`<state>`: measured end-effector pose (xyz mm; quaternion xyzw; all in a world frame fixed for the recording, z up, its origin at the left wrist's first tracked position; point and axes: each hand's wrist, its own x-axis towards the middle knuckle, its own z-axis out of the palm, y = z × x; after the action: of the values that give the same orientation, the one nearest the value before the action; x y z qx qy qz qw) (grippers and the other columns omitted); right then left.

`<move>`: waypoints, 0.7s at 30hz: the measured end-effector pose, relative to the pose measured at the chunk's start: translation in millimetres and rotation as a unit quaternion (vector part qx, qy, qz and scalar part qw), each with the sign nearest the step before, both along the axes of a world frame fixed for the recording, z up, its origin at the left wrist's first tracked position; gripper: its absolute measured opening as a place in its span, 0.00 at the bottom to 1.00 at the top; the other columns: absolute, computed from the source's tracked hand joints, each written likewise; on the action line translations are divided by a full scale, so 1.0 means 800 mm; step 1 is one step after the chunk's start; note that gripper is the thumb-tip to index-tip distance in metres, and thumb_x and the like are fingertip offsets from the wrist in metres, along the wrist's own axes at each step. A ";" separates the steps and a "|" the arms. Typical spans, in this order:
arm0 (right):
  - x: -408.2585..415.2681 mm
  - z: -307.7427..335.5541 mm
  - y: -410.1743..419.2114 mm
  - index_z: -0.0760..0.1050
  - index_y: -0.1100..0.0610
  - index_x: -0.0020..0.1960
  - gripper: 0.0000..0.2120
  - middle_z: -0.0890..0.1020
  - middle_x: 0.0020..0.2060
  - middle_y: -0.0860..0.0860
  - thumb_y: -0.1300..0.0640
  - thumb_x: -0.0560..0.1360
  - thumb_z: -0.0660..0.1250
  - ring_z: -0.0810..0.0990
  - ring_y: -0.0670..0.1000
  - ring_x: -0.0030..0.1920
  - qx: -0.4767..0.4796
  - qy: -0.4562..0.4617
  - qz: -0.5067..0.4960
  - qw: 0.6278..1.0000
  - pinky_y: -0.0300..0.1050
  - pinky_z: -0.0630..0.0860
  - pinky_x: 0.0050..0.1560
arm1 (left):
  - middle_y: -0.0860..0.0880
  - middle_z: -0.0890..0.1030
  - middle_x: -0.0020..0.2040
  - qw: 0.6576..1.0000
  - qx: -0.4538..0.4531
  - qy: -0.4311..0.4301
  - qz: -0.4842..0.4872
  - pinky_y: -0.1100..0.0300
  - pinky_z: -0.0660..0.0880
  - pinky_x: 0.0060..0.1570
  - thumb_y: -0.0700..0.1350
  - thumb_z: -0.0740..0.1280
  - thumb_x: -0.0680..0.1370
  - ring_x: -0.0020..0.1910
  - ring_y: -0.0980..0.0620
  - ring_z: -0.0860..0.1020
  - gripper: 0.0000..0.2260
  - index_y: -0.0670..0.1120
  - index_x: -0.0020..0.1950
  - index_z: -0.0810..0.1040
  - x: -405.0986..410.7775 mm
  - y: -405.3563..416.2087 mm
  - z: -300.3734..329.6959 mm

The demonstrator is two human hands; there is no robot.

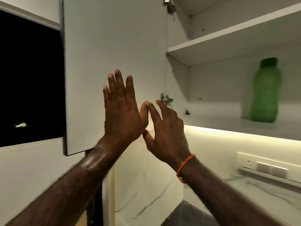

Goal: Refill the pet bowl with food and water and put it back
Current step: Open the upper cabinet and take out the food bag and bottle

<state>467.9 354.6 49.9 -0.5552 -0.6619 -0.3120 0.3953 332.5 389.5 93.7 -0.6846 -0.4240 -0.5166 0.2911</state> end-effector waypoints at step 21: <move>0.404 0.011 -0.286 0.50 0.51 0.83 0.45 0.54 0.82 0.57 0.32 0.75 0.63 0.57 0.62 0.80 0.009 0.019 -0.444 0.896 0.63 0.61 0.75 | 0.47 0.39 0.82 0.897 -0.115 0.097 -0.416 0.40 0.48 0.77 0.75 0.52 0.75 0.80 0.45 0.39 0.43 0.53 0.82 0.43 0.424 -0.116 -0.006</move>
<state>791.4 126.1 58.7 -0.7937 -0.3361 -0.4505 0.2327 671.6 296.9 89.2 -0.8740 -0.1267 -0.4690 0.0090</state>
